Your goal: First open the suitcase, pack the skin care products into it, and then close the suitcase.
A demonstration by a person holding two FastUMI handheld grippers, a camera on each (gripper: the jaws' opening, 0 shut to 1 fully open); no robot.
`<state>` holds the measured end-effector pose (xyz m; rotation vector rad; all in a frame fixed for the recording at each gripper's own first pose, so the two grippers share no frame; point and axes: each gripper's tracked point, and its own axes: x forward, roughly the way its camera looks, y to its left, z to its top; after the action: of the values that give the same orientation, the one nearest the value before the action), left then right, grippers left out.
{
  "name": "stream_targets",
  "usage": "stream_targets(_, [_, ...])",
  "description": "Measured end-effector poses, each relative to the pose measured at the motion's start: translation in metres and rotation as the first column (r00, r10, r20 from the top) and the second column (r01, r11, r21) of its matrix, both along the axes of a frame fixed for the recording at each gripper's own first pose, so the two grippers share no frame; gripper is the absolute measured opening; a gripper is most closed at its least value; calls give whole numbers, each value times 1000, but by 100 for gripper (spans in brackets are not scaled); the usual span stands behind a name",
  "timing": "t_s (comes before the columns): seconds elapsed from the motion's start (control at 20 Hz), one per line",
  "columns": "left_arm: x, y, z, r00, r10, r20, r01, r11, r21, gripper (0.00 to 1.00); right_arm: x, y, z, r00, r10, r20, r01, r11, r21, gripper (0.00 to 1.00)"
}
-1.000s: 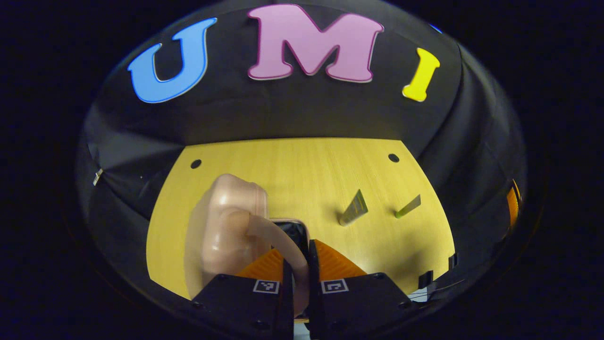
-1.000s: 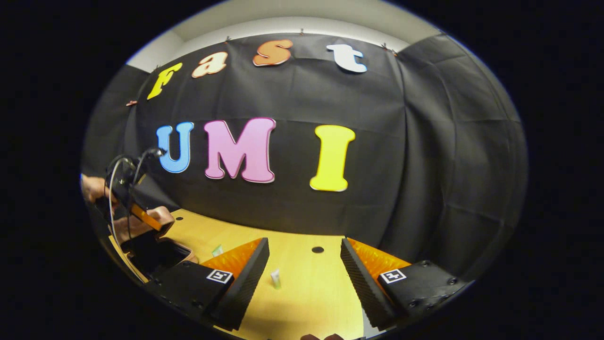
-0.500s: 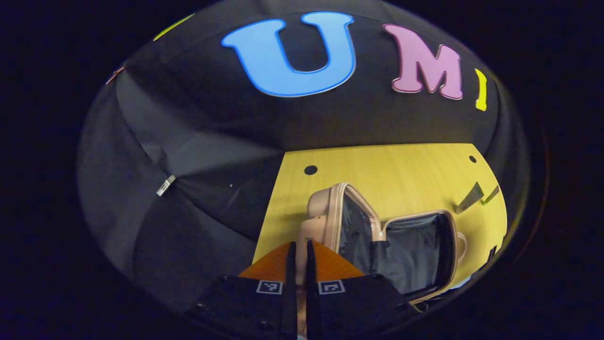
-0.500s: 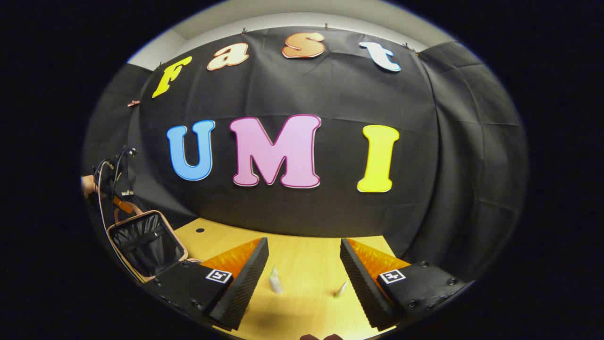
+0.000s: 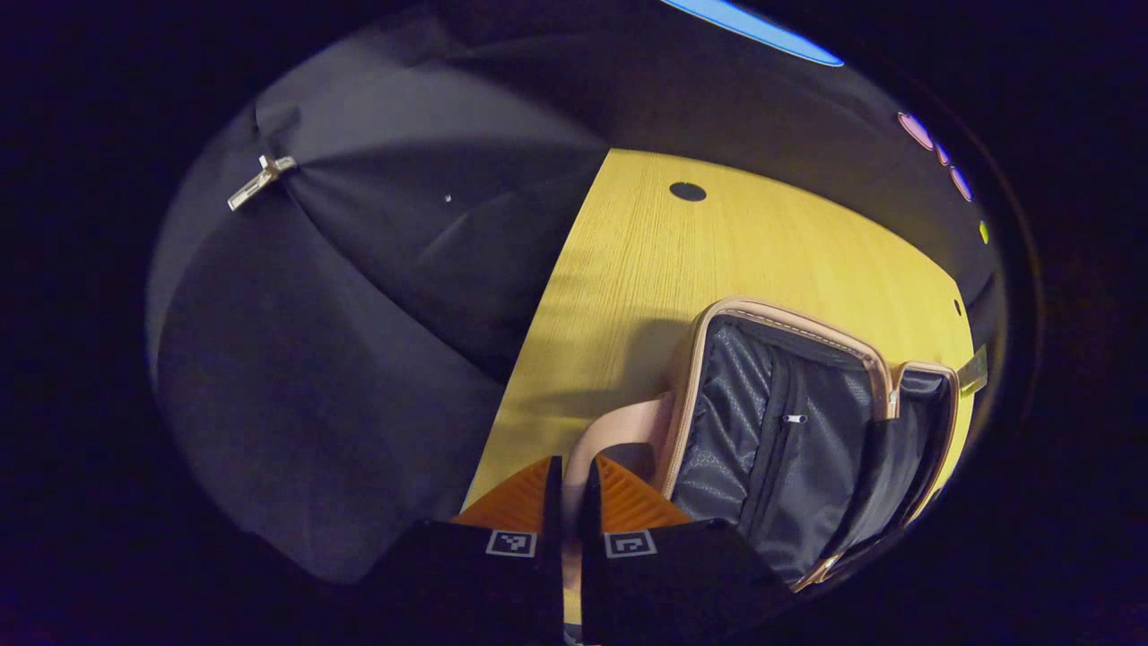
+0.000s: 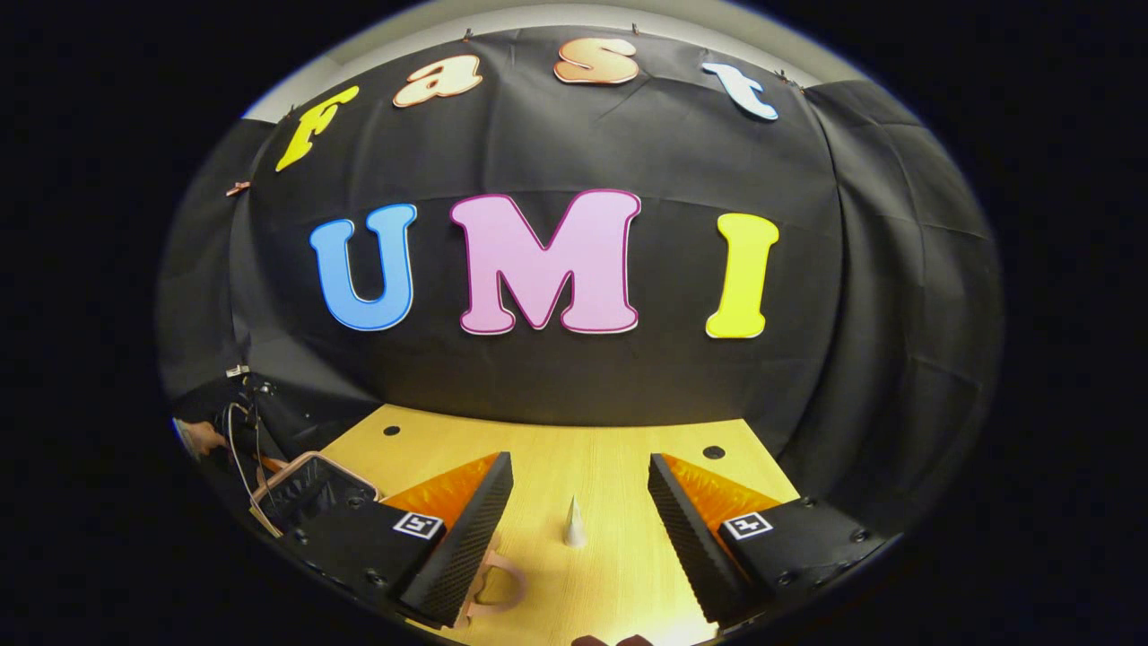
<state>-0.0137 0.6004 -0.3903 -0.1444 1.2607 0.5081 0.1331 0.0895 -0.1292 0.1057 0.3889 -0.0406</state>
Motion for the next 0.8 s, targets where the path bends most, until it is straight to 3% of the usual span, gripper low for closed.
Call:
stream_targets(0.15, [-8, 9, -18, 998, 59, -28, -58, 997, 44, 22, 1, -3, 3, 999, -41, -9, 41, 999, 31, 97])
stream_targets(0.25, [-5, 12, -13, 998, 55, 38, -57, 997, 45, 37, 4, -14, 10, 997, -77, 21, 77, 997, 10, 96])
stream_targets(0.4, [17, 18, 45, 971, 50, 235, -84, 987, 136, 91, 11, -23, 19, 993, -92, 75, 95, 995, -35, 97])
stream_targets(0.45, [30, 14, 73, 946, 29, 323, -90, 981, 175, 96, 14, -21, 21, 994, -76, 79, 79, 996, -37, 97])
stream_targets(0.55, [55, -6, 138, 878, -62, 475, -62, 968, 241, 96, 15, -17, 29, 993, -47, 111, 51, 998, -36, 97])
stream_targets(0.65, [77, -50, 207, 786, -179, 591, 3, 958, 286, 98, 33, -19, 40, 988, -31, 150, 39, 998, -52, 97])
stream_targets(0.8, [114, -154, 288, 635, -275, 722, 150, 961, 233, 96, 40, -25, 49, 980, 16, 199, 1, 996, -84, 96])
